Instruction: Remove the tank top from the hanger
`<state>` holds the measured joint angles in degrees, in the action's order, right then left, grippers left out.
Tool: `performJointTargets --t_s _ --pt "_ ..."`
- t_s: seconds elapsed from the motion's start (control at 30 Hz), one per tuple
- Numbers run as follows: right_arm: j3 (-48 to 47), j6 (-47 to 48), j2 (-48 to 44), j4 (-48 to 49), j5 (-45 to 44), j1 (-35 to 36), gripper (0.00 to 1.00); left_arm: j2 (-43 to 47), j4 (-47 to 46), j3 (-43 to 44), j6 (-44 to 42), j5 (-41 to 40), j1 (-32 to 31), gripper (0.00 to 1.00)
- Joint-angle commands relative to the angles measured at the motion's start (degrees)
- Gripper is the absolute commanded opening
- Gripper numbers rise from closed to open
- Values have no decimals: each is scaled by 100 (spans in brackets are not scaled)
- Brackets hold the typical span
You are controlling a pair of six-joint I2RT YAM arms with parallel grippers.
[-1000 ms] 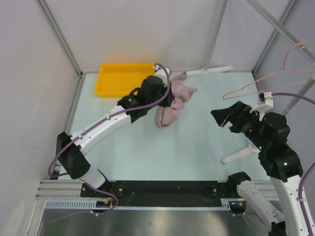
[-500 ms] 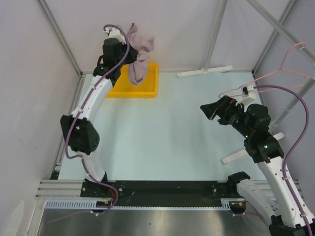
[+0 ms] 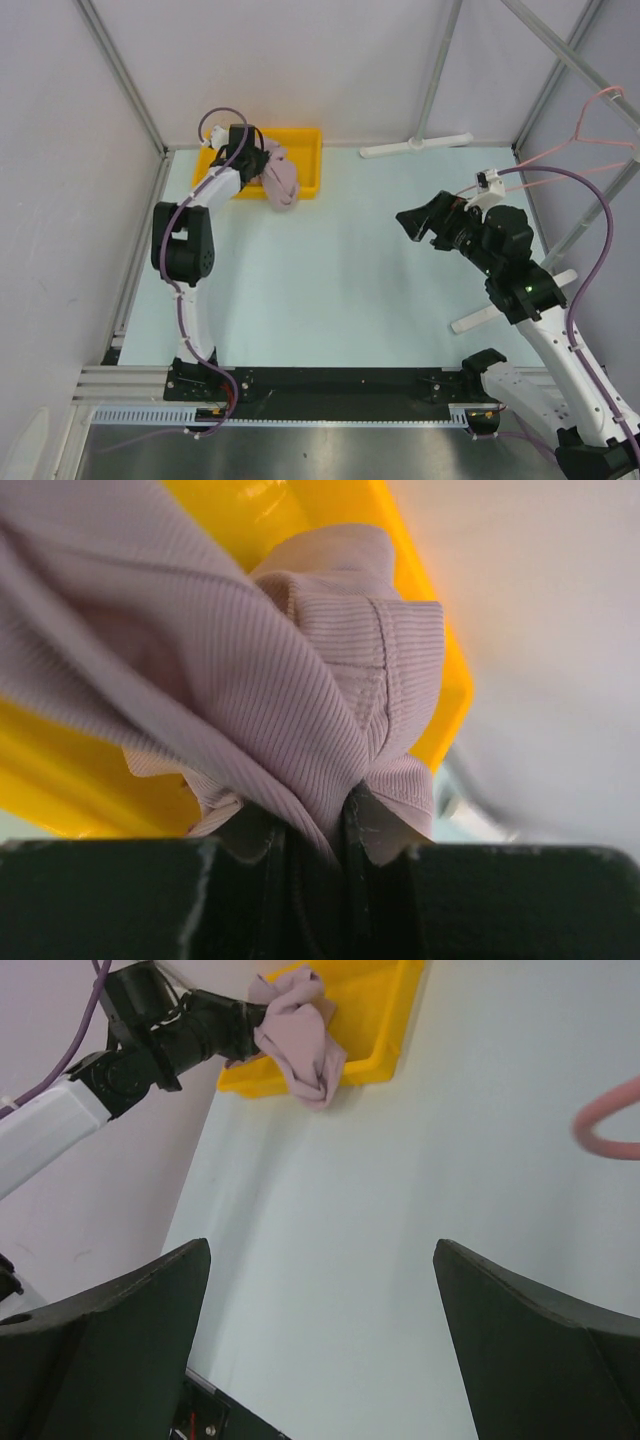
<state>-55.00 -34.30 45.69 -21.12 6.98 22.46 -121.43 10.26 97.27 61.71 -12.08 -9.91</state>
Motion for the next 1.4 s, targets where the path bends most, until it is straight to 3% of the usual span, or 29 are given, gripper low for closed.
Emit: performJointTargets --t_s 0.0,0.2,0.3,0.33,0.37,0.43,0.47,0.57,0.83,0.97,1.07,1.1,1.2,1.37 --pt "-54 12 1 240 -320 241 100 -407 -534 484 1772 -647 -64 0" --pt "-107 20 71 188 -435 452 100 -1416 -491 1581 2854 -945 -116 0" --pt "-125 47 72 109 -435 488 100 -1891 -368 2344 2453 -920 -37 4" --pt "-125 64 71 100 -417 522 100 -1937 7 2540 2277 -902 15 11" --pt "-125 99 71 21 -443 531 100 -1920 80 2629 1875 -910 33 33" --pt "-99 117 115 -49 -461 540 100 -1527 -76 2306 1416 -1016 24 56" --pt "-107 160 133 -137 -435 549 100 -1324 -103 2122 1100 -1042 24 79" --pt "-221 231 308 -417 -295 540 100 -560 -217 1270 756 -797 68 99" --pt "-424 495 432 -981 -163 558 100 1523 -138 -1015 -202 466 -10 99" --pt "-397 398 362 -981 -48 567 100 3216 -139 -2079 -782 541 -510 100" --pt "-222 171 318 -841 22 575 100 4352 -208 -3141 -1423 -231 -1563 99" --pt "-169 109 309 -797 57 575 100 5078 -339 -3762 -1547 -390 -2193 99" --pt "226 -163 265 -534 259 619 100 6231 -996 -4975 -1750 -358 -3266 99" --pt "1235 -682 37 582 611 734 100 7202 -1000 -5912 -2110 -602 -4886 96"
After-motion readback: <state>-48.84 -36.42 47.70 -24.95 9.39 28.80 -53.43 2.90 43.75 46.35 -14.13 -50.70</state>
